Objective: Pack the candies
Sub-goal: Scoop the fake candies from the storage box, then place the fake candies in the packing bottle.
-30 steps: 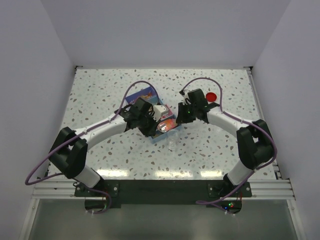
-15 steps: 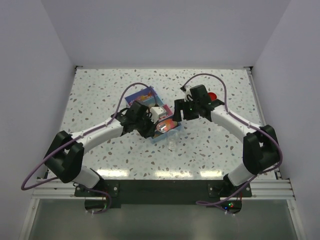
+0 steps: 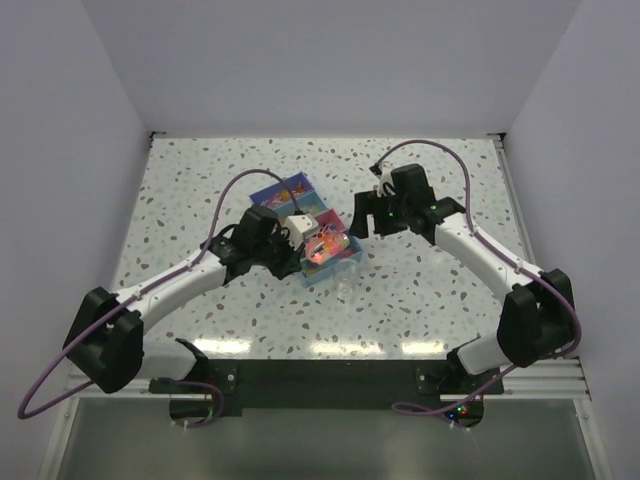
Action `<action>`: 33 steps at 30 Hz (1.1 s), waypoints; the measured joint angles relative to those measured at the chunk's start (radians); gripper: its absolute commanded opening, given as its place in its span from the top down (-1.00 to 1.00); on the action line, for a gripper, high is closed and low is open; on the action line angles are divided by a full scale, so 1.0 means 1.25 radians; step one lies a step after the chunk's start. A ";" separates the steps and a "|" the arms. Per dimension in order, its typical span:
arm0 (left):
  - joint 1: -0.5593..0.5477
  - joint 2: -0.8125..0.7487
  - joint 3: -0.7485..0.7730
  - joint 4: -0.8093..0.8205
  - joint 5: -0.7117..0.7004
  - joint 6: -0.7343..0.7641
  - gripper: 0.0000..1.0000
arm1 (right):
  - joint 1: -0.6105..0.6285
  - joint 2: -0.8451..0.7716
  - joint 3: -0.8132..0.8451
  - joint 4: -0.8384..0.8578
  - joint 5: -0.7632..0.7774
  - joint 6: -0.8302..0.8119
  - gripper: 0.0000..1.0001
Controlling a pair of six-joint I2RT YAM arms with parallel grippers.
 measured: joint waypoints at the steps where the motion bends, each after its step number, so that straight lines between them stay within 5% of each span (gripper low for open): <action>1: 0.002 -0.008 -0.005 0.000 0.002 0.004 1.00 | 0.000 -0.005 0.000 -0.003 0.000 0.000 -0.68; 24: 0.028 -0.177 0.116 -0.283 0.021 0.262 1.00 | -0.020 -0.159 0.000 -0.070 0.045 -0.009 -0.73; 33: 0.010 -0.141 0.255 -0.437 0.004 0.358 1.00 | -0.021 -0.201 -0.001 -0.117 0.126 -0.009 -0.97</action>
